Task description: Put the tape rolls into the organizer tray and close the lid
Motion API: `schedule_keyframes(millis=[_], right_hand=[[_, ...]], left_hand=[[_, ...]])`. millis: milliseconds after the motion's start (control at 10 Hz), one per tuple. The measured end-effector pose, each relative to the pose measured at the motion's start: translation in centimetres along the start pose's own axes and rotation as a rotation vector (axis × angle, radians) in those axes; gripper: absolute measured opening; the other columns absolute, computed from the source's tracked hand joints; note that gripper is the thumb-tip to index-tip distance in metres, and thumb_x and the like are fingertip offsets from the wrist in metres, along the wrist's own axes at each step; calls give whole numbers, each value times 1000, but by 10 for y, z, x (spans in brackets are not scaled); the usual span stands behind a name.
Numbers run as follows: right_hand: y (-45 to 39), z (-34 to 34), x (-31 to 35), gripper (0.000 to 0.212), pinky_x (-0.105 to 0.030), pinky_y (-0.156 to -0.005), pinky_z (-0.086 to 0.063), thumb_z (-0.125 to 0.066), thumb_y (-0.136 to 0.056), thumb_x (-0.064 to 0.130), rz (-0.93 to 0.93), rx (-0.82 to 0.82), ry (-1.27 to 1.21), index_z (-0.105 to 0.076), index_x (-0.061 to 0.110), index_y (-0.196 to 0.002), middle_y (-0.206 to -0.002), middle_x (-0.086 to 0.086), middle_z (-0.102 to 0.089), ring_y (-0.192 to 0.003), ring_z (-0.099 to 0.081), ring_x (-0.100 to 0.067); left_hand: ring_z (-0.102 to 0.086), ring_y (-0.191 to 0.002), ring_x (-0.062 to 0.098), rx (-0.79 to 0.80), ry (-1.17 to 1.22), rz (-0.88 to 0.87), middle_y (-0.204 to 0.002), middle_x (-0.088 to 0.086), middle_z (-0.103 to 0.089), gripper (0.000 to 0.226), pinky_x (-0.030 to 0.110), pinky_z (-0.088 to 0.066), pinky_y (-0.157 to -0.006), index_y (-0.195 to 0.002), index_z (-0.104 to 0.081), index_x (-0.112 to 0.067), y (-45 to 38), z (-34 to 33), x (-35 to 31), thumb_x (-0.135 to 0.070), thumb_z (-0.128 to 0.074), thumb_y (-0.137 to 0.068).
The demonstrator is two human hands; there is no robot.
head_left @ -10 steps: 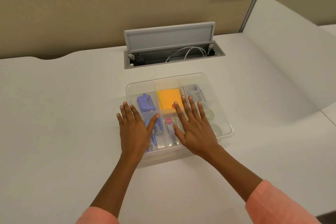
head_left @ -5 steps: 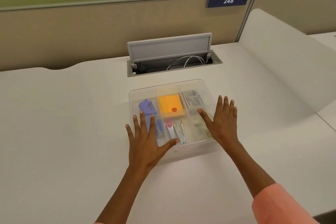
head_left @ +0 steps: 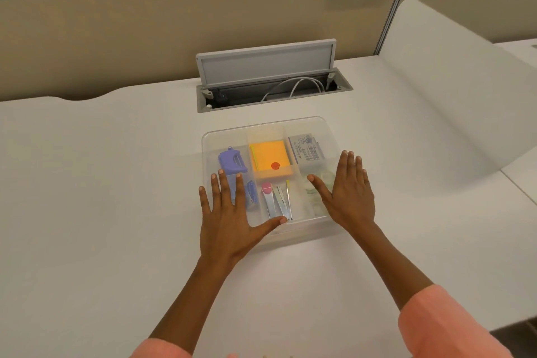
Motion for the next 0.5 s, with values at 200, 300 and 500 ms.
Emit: schedule_keyframes(millis=[200, 300, 500], right_hand=[[-5, 4, 0, 93, -43, -120, -10, -23, -80, 72, 9, 38, -6, -3, 11, -147, -158, -16, -6, -147, -2, -29], [1, 16, 10, 79, -45, -120, -5, -38, -87, 58, 97, 35, -139, -10, 13, -147, -158, -15, -9, -147, 0, -29], [-6, 108, 23, 42, -39, -106, -43, -62, -86, 30, 73, -80, -895, -54, 15, -125, -120, -11, -66, -115, -58, -20]], left_hand=[[19, -141, 27, 49, 32, 7, -154, 10, 16, 114, 53, 12, -114, -135, 27, -26, -4, -1, 0, -94, 5, -46], [20, -141, 27, 57, 96, 22, -155, 12, 16, 119, 53, 12, -113, -140, 18, -22, -5, 0, 2, -92, 11, -44], [15, -142, 28, 16, 214, 6, -155, 12, 13, 123, 42, 16, -110, -143, 8, -17, -28, 29, -2, -90, 15, -44]])
Point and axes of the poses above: each hand's wrist, its own y-axis away from the middle knuckle, its own z-axis out of the back of the hand, x = y × z, the point moved 8 cm from there along -y, towards the middle knuckle
